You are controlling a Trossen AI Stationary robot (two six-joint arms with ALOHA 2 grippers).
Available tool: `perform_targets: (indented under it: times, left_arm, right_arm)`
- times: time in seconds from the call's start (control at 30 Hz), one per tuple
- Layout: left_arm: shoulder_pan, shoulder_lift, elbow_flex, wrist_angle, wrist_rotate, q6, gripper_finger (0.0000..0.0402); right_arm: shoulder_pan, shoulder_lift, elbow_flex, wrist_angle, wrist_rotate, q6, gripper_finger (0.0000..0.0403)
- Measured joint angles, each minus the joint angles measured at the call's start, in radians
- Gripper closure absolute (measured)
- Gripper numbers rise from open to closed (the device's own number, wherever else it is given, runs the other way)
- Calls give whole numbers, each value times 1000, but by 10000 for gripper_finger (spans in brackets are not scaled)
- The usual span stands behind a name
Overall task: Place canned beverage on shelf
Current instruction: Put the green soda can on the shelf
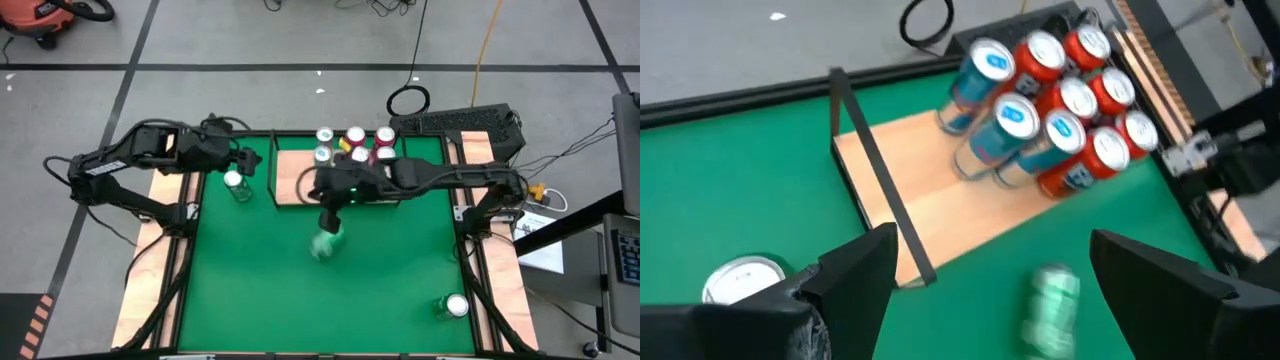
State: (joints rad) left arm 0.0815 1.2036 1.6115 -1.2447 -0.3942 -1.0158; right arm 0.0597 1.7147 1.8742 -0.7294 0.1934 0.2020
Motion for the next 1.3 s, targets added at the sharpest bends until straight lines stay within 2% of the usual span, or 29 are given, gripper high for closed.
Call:
perform_targets:
  times: [0.1, 0.17, 0.27, 0.33, 0.4, 0.53, 0.67, 0.8, 0.9, 1.0, 1.17, 1.3]
  left_arm:
    - [-44, 0, 0, -1, -3, 0, 72]
    - [-67, 0, 0, 4, -3, -2, 72]
    - [-101, 0, 0, 24, 2, -16, 72]
    - [-115, 0, 0, 55, 13, -16, 72]
    - [-125, 0, 0, 95, 36, 5, 72]
    - [-145, 0, 0, 170, 100, 84, 72]
    - [-157, 0, 0, 215, 114, 102, 72]
    - [-172, 0, 0, 253, 112, 192, 72]
    - [-175, 1, 0, 289, 77, 243, 72]
    - [-141, 13, 0, 369, 46, 338, 72]
    - [-70, 50, 0, 400, 154, 367, 72]
    - [-47, 95, -1, 397, 195, 415, 72]
  right_arm:
    - [18, -38, 1, -21, 15, -3, 371]
    - [31, -65, 1, -102, -45, 9, 347]
    - [83, -90, 2, -394, -193, 63, 310]
    - [134, -90, -2, -599, -210, 64, 287]
    - [178, -89, -11, -691, -193, 67, 268]
    - [241, -141, -26, -665, -106, 239, 245]
    - [299, -163, -25, -598, 19, 388, 239]
    - [330, -166, -28, -611, 133, 387, 239]
    - [328, -169, -27, -624, 145, 400, 239]
    - [340, -165, -29, -670, 183, 504, 239]
    - [343, -209, -24, -697, 232, 467, 238]
    - [323, -210, -27, -699, 252, 437, 238]
